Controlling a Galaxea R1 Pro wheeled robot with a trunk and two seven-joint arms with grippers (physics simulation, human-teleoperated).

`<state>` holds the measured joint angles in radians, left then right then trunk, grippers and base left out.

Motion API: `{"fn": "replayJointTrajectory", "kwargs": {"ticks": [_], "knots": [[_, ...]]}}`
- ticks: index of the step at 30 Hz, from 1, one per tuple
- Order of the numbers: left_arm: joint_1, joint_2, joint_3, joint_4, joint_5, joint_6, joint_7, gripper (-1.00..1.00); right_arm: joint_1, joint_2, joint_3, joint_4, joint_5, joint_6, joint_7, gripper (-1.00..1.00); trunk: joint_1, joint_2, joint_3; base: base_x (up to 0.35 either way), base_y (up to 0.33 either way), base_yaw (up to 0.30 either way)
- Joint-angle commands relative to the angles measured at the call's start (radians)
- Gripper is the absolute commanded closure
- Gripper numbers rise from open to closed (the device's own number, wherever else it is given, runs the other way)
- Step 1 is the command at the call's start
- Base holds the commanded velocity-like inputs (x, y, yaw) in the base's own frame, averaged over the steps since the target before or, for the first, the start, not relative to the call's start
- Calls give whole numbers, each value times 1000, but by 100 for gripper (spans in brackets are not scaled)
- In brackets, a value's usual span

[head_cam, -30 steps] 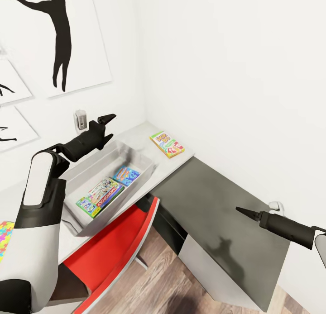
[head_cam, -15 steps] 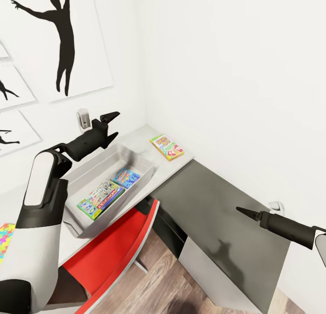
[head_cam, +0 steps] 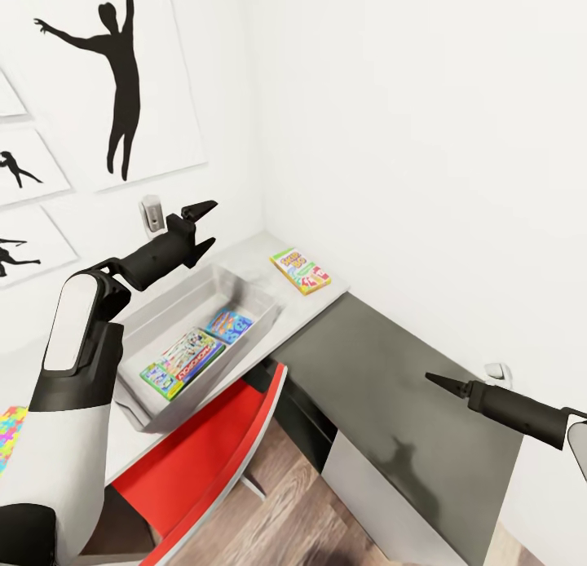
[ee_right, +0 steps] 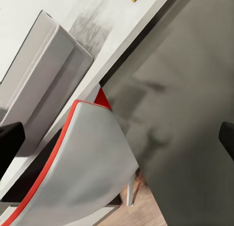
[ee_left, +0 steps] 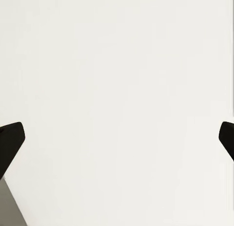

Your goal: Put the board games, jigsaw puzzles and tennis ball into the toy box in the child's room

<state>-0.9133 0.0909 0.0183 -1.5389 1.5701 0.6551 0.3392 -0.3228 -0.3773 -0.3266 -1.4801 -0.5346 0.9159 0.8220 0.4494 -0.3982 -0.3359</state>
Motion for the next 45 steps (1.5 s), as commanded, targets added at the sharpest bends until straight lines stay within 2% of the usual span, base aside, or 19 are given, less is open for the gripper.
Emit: {"fn": "replayJointTrajectory", "kwargs": {"ticks": [1,20,30,45], "knots": [[-1,0,1,-1,10,3,9,-100,-1,0,-1,0,1,5,3,-100,1,-2,0,0,0,0],[-1,1,-58,0,14,2,8,-100,-1,0,-1,0,1,4,3,-100,1,-2,31,0,0,0],[-1,1,-63,-1,14,3,8,-100,-1,0,-2,0,1,4,3,-100,1,-2,47,0,0,0],[-1,27,-65,-1,14,3,7,-100,-1,0,-2,0,1,3,3,-100,1,-2,71,0,0,0]]}}
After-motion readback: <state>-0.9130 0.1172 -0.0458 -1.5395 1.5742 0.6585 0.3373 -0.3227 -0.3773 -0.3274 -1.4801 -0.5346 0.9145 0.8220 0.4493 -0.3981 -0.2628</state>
